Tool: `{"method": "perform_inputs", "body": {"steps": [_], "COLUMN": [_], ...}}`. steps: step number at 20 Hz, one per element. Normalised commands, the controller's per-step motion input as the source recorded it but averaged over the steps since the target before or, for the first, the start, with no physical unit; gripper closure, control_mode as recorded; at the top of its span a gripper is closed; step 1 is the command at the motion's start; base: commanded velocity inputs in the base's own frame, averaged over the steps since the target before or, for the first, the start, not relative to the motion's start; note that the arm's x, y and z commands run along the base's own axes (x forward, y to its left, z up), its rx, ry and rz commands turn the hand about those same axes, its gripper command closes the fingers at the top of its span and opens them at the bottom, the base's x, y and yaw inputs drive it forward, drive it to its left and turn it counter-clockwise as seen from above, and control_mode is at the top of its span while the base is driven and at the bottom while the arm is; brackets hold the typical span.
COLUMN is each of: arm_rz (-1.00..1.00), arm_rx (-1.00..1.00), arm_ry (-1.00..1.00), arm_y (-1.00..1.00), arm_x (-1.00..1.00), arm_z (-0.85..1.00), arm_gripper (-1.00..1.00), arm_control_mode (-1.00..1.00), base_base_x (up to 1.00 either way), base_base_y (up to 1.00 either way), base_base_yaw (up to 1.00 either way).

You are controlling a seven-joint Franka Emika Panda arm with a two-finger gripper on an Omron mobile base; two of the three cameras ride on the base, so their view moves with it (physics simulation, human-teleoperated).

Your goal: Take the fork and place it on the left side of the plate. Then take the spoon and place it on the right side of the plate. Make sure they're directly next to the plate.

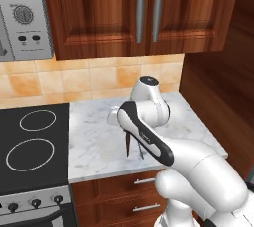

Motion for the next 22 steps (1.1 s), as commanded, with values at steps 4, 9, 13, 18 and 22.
{"method": "perform_inputs", "body": {"steps": [4, 9, 13, 18, 22], "arm_rz": [0.00, 0.00, 0.00, 0.00, 0.00], "arm_rx": [0.00, 0.00, 0.00, 0.00, 0.00], "arm_ry": [0.00, 0.00, 0.00, 0.00, 0.00], "arm_y": [0.00, 0.00, 0.00, 0.00, 0.00], "arm_x": [0.00, 0.00, 0.00, 0.00, 0.00], "arm_z": [0.00, 0.00, 0.00, 0.00, 0.00], "arm_gripper": [1.00, 1.00, 1.00, 1.00, 1.00], "arm_control_mode": [1.00, 1.00, 1.00, 1.00, 1.00], "base_base_x": [-0.13, -0.67, -0.59, -0.24, -0.08], "base_base_y": [0.00, 0.00, 0.10, 0.19, 0.19], "base_base_yaw": [0.00, 0.00, 0.16, 0.49, 0.83]}}
